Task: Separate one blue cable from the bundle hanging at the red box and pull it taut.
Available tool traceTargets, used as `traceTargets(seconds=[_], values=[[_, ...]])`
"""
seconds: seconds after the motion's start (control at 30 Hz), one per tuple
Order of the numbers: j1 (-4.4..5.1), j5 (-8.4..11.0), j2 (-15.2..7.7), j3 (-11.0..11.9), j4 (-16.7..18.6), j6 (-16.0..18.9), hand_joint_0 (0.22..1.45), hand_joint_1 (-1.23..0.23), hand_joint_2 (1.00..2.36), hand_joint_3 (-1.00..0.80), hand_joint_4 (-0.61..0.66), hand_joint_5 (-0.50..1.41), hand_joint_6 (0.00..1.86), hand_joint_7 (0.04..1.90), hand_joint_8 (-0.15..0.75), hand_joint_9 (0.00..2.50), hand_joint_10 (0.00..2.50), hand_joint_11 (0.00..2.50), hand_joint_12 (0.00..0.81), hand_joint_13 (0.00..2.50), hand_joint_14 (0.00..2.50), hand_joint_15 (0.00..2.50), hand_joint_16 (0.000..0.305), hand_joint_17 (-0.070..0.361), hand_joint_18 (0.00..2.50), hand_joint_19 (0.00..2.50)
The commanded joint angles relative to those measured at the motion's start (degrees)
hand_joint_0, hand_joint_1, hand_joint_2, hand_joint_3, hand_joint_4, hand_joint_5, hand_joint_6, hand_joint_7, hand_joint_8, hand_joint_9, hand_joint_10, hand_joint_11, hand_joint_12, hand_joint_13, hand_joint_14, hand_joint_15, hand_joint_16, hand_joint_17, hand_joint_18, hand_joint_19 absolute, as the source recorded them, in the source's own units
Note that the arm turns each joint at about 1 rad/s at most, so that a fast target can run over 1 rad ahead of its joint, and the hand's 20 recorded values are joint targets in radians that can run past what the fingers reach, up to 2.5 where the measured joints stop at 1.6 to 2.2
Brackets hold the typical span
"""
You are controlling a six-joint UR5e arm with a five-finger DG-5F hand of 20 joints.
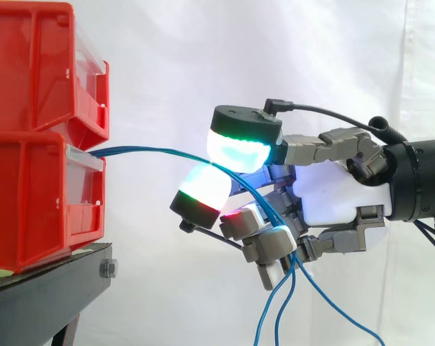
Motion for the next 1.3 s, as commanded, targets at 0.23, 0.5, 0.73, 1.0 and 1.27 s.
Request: traceTargets(seconds=[0.23,0.5,0.73,1.0,1.27], values=[[0.12,0.36,0.00,-0.01,0.00,0.35,0.63,-0.83,1.02,-0.23,0.02,-0.19,0.88,0.97,0.308,0.97,0.01,1.26,0.362,1.09,0.02,1.26,0.046,0.104,0.94,0.74],[0.12,0.36,-0.09,-0.01,0.44,2.46,0.64,-0.81,1.01,-0.28,0.02,-0.20,0.88,0.96,0.292,1.02,0.23,1.51,0.358,1.17,0.01,1.43,0.046,0.103,0.97,0.76],[0.12,0.36,-0.09,-0.10,1.14,2.64,0.64,-0.83,1.01,-0.30,0.03,-0.20,0.87,0.94,0.289,1.00,0.46,1.46,0.353,1.19,0.00,1.54,0.046,0.103,0.98,0.78],[0.12,0.36,-0.09,-0.10,1.32,2.64,0.73,-0.93,1.01,-0.39,0.06,-0.20,0.87,0.92,0.293,0.97,0.53,1.40,0.354,1.21,0.00,1.56,0.046,0.104,1.00,0.77],[0.20,0.36,-0.09,-0.19,1.41,2.81,0.75,-0.94,1.00,-0.50,0.11,-0.20,0.86,0.91,0.303,0.97,0.49,1.40,0.357,1.21,0.00,1.55,0.047,0.105,1.01,0.78]])
